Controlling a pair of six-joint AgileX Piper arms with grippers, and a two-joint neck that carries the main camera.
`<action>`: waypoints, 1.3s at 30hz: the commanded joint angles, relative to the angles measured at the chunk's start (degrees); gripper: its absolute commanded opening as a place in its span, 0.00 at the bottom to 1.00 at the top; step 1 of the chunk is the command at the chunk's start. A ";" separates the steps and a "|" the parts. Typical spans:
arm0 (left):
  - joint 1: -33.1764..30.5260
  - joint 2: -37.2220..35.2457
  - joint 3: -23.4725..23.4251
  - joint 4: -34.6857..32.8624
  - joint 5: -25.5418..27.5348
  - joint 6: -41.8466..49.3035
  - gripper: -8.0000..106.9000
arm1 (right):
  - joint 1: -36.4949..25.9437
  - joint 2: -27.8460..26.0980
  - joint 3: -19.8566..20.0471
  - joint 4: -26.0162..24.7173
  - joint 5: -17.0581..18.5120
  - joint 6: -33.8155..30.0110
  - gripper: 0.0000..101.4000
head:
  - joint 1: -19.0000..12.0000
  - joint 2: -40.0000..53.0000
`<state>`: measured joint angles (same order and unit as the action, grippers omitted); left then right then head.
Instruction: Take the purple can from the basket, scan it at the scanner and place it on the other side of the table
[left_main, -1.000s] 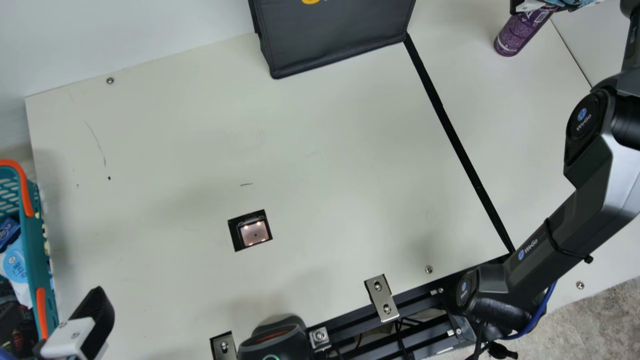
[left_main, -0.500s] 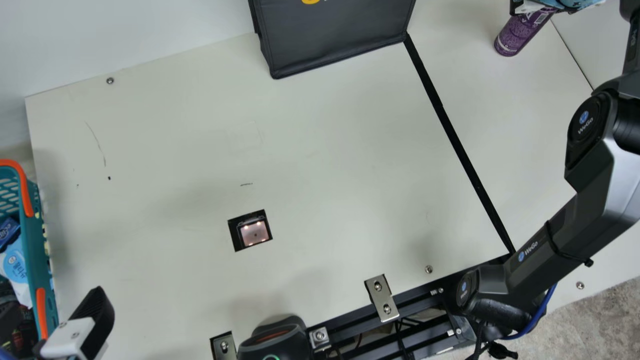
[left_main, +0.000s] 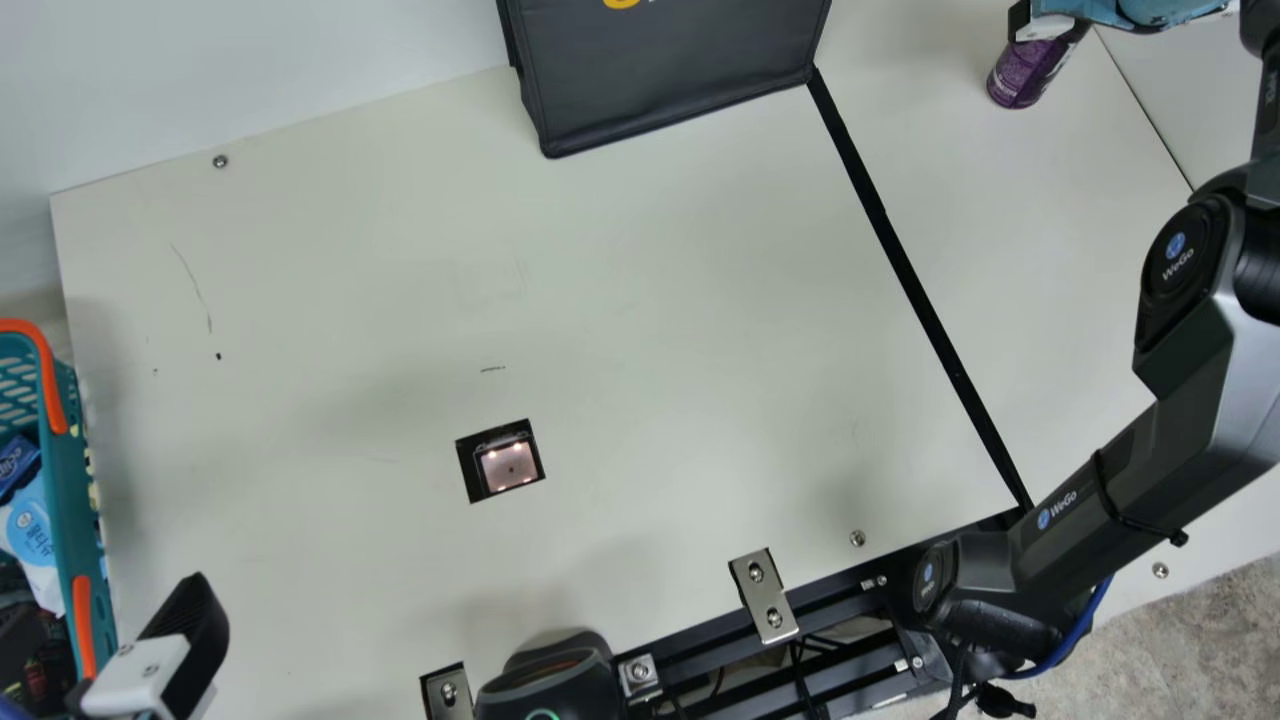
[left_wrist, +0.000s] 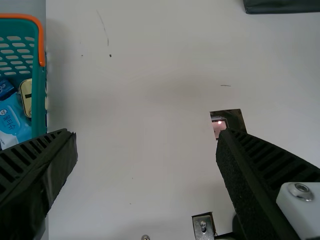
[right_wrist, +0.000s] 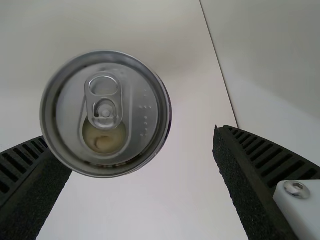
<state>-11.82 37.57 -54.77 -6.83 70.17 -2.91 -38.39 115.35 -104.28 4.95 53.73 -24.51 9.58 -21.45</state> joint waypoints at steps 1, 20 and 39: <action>0.00 0.00 0.00 0.00 0.00 0.00 0.85 | -0.07 -0.96 3.06 -0.52 -0.99 0.51 0.94 | -1.66 -0.13; 0.00 0.00 0.00 0.00 0.00 0.00 0.85 | 0.87 -19.26 37.56 -3.67 -15.81 5.87 0.94 | -1.66 -0.13; 0.72 0.41 -1.00 0.38 -0.05 0.21 0.85 | 8.62 -51.29 50.71 1.95 -10.26 4.13 0.94 | -1.66 1.21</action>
<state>-11.82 37.57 -54.77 -6.83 70.17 -2.91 -30.47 63.24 -53.11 7.16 42.86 -20.99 9.58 -21.45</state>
